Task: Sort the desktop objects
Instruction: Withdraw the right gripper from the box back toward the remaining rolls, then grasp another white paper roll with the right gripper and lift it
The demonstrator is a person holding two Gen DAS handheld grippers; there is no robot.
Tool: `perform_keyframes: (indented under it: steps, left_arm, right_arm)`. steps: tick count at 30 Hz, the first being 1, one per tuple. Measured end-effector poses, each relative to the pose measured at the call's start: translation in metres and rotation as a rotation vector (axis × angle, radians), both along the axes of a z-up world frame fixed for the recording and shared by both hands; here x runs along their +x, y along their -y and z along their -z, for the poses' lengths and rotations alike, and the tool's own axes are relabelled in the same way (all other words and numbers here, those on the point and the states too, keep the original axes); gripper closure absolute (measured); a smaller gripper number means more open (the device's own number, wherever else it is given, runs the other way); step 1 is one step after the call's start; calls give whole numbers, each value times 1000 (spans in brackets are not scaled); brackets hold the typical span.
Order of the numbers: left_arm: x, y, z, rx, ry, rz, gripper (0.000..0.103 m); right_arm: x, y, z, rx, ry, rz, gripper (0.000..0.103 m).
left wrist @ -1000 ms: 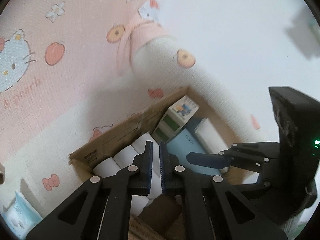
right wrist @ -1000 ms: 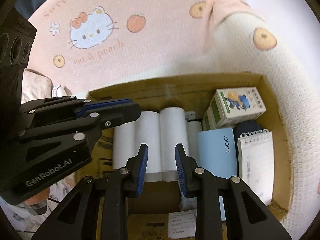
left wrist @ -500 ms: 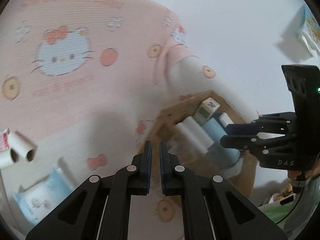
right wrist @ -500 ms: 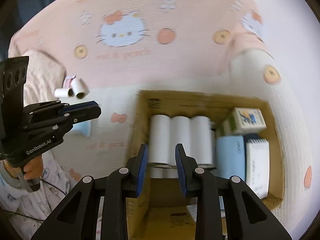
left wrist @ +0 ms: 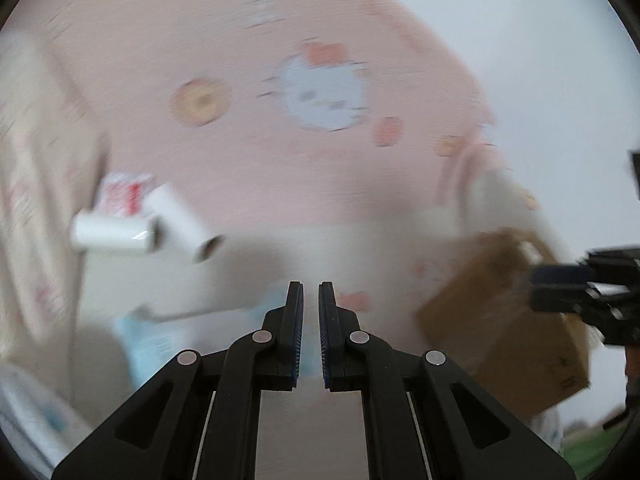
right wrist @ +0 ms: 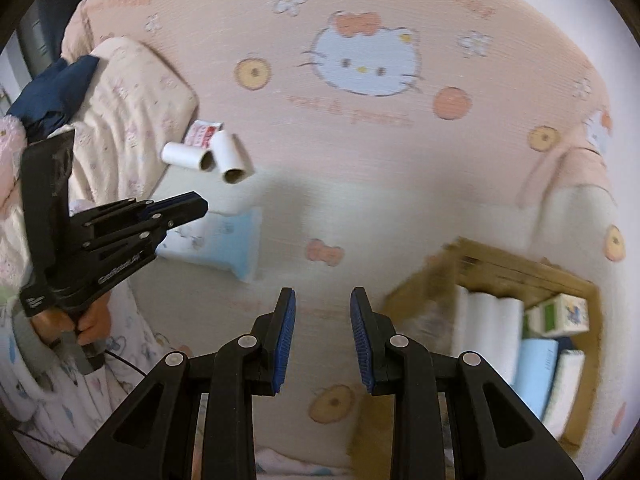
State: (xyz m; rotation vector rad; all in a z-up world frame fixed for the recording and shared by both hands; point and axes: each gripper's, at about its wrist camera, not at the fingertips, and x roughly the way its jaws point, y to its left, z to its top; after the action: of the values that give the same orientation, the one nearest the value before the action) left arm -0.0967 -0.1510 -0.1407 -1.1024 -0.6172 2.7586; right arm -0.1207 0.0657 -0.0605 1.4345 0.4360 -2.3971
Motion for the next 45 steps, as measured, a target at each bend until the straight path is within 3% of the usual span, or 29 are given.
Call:
perform_keyframes:
  steps: [8, 11, 13, 15, 21, 27, 32, 37, 45]
  left_arm:
    - [-5, 57, 2, 157, 9, -111, 93]
    - [-15, 72, 18, 239, 86, -154, 72]
    - [-24, 81, 33, 332, 141, -167, 65]
    - [-35, 85, 43, 368, 186, -185, 56]
    - [-54, 86, 56, 403, 229, -198, 46]
    - [-75, 103, 65, 464, 250, -230, 45]
    - [-98, 121, 81, 482, 298, -295, 45]
    - [-108, 127, 101, 573, 354, -309, 45]
    - [-120, 134, 104, 542, 343, -349, 45]
  right_arm:
    - [-12, 68, 20, -78, -67, -129, 78]
    - [-20, 81, 32, -109, -78, -152, 78]
    - [-24, 89, 41, -93, -97, -161, 74]
    - [-29, 95, 52, -72, -106, -174, 65]
    - [-52, 106, 82, -90, -79, -181, 47]
    - [-78, 124, 99, -44, -93, -209, 45]
    - [-107, 135, 112, -115, -63, -200, 45]
    - [-132, 145, 131, -131, -11, -184, 45]
    - [-155, 158, 153, -147, 44, -214, 45]
